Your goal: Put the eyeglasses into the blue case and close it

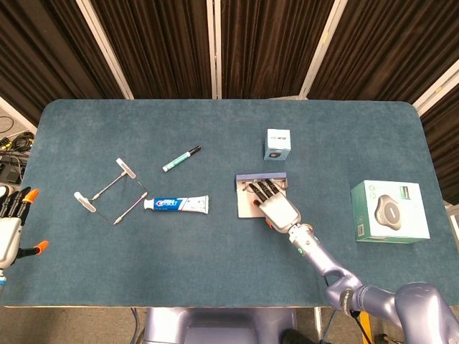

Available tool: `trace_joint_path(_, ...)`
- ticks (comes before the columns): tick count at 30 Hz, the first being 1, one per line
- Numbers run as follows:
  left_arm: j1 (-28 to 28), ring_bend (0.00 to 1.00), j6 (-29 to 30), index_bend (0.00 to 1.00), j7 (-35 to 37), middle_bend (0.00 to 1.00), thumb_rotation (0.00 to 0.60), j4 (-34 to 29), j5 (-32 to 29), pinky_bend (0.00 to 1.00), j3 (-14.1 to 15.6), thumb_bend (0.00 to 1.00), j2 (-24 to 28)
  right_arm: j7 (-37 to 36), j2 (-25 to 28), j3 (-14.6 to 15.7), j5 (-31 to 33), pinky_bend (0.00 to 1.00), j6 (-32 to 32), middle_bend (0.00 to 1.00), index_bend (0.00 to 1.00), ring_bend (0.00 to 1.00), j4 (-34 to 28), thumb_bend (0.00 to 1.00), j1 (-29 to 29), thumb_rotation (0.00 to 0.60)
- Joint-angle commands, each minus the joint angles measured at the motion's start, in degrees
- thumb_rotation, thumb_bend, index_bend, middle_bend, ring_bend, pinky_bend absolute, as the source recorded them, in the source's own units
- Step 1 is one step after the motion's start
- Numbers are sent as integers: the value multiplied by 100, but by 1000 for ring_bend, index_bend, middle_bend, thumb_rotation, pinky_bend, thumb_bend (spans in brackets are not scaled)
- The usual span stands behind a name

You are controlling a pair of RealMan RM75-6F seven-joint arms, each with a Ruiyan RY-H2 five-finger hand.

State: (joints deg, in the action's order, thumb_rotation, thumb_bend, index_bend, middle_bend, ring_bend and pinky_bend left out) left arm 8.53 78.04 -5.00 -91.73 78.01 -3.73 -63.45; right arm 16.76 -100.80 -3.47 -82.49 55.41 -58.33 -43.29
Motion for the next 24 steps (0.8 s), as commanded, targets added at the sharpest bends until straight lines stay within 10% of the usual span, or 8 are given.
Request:
trace_joint_path(1, 0, 0, 1, 0, 2, 0, 600, -2, 0, 0, 0, 0, 2, -27, 4, -42, 16, 0, -3, 0, 415, 0, 6, 388, -10, 600)
trace_joint_path(24, 23, 0, -68, 0, 30, 0, 600, 31, -59, 0, -13, 0, -3, 119, -248, -626, 608, 0, -324, 0, 467, 0, 428, 388, -265, 600)
